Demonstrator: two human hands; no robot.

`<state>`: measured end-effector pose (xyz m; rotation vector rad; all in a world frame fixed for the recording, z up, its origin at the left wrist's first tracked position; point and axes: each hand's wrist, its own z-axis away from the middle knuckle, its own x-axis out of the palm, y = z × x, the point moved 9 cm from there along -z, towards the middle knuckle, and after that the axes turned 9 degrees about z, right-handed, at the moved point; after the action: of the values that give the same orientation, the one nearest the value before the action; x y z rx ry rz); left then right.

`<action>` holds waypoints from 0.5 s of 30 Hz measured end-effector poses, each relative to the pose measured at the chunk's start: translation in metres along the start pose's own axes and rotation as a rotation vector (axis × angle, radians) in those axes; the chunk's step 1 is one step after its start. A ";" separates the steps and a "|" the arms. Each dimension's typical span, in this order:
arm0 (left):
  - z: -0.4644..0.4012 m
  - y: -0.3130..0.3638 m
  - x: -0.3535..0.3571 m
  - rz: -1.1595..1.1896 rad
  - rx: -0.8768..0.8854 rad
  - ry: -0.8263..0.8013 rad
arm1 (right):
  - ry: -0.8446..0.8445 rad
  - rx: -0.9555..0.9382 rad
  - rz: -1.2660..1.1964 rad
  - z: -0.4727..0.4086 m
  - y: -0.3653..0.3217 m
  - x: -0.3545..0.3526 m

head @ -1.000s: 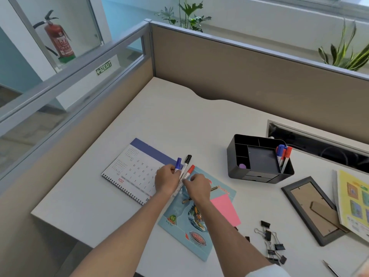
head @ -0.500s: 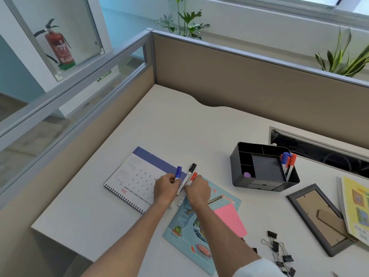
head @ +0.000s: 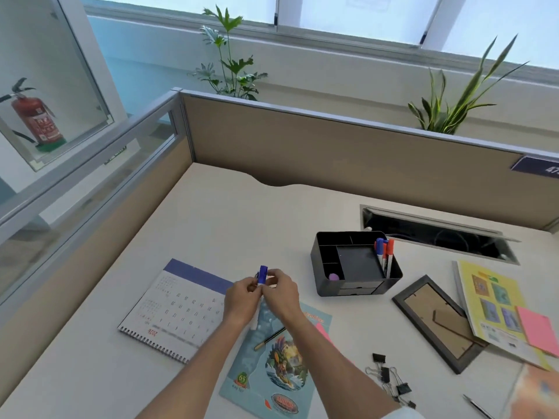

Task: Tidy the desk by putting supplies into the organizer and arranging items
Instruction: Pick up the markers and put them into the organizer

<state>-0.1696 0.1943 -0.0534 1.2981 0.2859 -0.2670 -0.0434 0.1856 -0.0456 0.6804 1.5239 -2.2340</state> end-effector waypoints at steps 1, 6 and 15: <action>-0.001 0.012 0.006 0.025 0.027 -0.007 | 0.011 -0.011 -0.036 -0.002 -0.001 -0.013; 0.004 0.083 0.050 0.079 0.187 -0.045 | 0.126 -0.063 -0.181 -0.006 -0.001 -0.098; 0.026 0.157 0.153 0.081 0.321 -0.174 | 0.486 -0.189 0.077 -0.009 0.028 -0.278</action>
<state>0.0299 0.2034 0.0408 1.5874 0.0422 -0.3652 0.2018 0.1887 0.0879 1.2626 1.8582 -1.9198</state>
